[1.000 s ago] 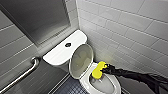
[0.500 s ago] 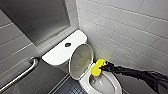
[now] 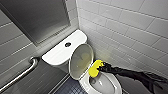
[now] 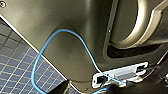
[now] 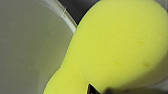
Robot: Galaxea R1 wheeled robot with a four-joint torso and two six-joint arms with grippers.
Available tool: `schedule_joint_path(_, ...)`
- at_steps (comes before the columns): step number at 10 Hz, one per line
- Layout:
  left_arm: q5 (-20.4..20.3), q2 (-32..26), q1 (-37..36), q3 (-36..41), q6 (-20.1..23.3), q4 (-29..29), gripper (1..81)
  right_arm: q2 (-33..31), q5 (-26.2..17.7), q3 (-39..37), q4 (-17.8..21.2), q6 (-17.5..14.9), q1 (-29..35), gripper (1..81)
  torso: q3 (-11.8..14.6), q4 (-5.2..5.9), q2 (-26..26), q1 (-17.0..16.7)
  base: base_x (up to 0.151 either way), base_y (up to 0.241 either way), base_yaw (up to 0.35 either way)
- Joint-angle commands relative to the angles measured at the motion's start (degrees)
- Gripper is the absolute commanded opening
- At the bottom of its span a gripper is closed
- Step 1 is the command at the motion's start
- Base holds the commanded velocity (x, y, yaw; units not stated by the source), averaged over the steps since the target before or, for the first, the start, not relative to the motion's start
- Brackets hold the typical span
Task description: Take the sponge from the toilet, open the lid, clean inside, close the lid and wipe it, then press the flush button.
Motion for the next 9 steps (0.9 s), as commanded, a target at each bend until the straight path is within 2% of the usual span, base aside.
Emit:
schedule_joint_path(1, 5.6, 0.0, 2.6, 0.2, 0.3, -0.6, 81.1, 0.1, 1.0, -4.8, 0.6, 0.9, 4.2, 1.0, 0.0, 0.00, 0.0, 0.0, 0.000, 0.000, 0.000)
schedule_joint_path(3, 5.6, 0.1, 2.7, 0.2, 0.3, -0.5, 81.1, -2.6, 1.9, -5.4, 0.7, 2.7, 3.5, 1.0, 0.0, 0.00, 0.0, 0.0, 0.000, 0.000, 0.000)
schedule_joint_path(6, 5.6, 0.7, 2.7, 0.2, 0.3, -0.2, 81.1, -11.3, 3.6, 7.8, 0.3, 3.3, 3.2, 1.0, 0.0, 0.02, 0.0, 0.0, 0.000, 0.000, 0.000)
schedule_joint_path(9, 5.6, 0.8, 2.7, 0.2, 0.3, 0.0, 81.1, -15.2, 5.0, 12.0, 0.5, 3.3, 0.5, 1.0, 0.0, 0.04, 0.0, 0.0, 0.000, 0.000, 0.000)
